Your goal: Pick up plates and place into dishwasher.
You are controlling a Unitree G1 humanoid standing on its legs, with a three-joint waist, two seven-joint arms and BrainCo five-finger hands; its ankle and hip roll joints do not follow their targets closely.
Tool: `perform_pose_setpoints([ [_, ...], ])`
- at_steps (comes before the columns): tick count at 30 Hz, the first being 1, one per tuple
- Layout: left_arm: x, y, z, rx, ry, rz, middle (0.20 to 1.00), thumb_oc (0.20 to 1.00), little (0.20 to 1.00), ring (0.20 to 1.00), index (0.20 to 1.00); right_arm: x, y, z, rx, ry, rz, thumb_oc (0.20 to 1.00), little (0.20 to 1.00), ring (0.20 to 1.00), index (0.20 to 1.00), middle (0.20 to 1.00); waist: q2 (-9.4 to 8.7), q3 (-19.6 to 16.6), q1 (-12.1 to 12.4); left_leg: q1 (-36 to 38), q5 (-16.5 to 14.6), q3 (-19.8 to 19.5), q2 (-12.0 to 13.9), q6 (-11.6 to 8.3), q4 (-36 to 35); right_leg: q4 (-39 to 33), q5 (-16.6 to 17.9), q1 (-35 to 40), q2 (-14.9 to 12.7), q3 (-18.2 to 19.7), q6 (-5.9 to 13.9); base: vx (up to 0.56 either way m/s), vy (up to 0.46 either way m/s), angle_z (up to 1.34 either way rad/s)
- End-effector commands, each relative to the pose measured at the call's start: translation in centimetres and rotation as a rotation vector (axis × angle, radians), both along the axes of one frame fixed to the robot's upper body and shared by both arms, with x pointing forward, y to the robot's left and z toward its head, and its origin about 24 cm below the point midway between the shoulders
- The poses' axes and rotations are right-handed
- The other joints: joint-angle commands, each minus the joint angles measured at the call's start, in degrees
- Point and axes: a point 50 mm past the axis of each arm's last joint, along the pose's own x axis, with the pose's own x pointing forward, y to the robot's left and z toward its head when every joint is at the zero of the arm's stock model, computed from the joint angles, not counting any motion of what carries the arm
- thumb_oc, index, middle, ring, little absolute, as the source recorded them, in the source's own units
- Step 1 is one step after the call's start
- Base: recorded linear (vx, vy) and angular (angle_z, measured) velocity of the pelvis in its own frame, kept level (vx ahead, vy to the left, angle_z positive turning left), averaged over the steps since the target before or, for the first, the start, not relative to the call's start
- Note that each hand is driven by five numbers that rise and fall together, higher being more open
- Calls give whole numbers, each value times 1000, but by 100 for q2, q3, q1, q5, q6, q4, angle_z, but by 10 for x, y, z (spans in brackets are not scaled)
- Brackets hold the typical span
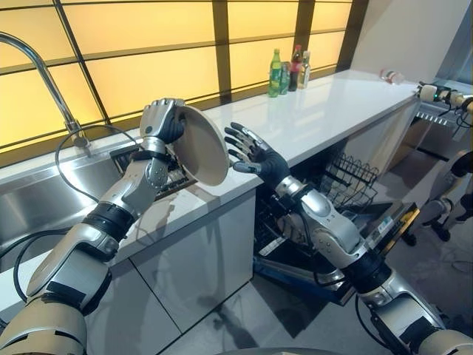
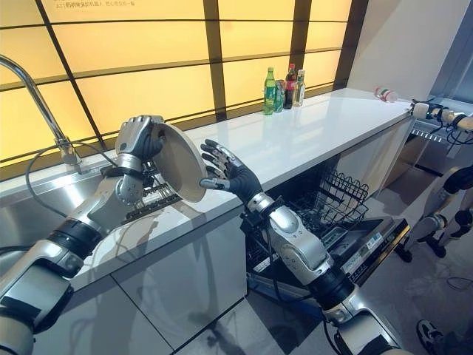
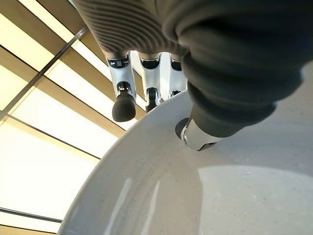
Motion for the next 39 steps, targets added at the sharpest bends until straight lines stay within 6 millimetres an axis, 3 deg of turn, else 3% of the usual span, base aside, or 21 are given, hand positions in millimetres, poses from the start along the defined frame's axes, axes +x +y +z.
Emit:
perform_pose_setpoints([
  [1,9,-4,65,107,-226,25,200,200,200,200,200,0,12,39,34,-144,59,1000,1000,1000,1000,1000,-30,127,110,312,-780,156,-267,0,49,17,-456,167,-277,177,540,0,0,0],
  [10,4,-12,59,16,-342,86,200,200,200,200,200,7,16,29,-51,-148,-90,1000,1000,1000,1000,1000,-58,135,162,312,-789,90,-281,14,49,17,-469,175,-278,158,525,0,0,0],
  [16,0,-29,45,-21,-397,86,200,200,200,200,200,11,21,32,-149,-240,-245,1000,1000,1000,1000,1000,-90,126,230,314,-802,31,-296,19,49,17,-487,194,-282,149,522,-1,-1,1],
  [21,-5,-43,47,-24,-454,69,200,200,200,200,200,16,19,39,-325,-381,-377,1000,1000,1000,1000,1000,-135,121,268,270,-759,-1,-319,39,49,17,-438,154,-288,141,514,-28,-5,5],
  [31,-10,-71,34,-144,-376,-60,200,200,200,200,200,21,16,48,-359,-429,-449,1000,1000,1000,1000,1000,-197,157,297,301,-792,-25,-322,55,49,17,-442,168,-263,184,511,0,0,0],
  [32,-10,-75,32,-154,-367,-75,200,200,200,200,200,23,17,47,-374,-427,-451,853,853,853,853,853,-203,160,301,304,-794,-25,-322,55,49,17,-439,169,-263,187,513,0,0,0],
  [33,-11,-78,30,-162,-357,-90,200,200,200,200,200,24,19,45,-380,-414,-439,473,473,473,473,473,-209,159,304,308,-795,-23,-321,56,49,17,-437,172,-264,193,516,0,0,0],
  [34,-11,-80,29,-166,-353,-100,200,200,200,200,200,26,20,44,-387,-405,-432,200,200,200,200,200,-213,159,309,312,-794,-22,-319,55,49,17,-435,175,-263,195,517,0,0,0],
  [39,-13,-90,31,-178,-339,-156,200,200,200,200,200,35,17,43,-390,-376,-461,200,200,200,200,200,-239,153,345,335,-791,-21,-306,43,49,17,-424,206,-270,144,514,0,0,0],
])
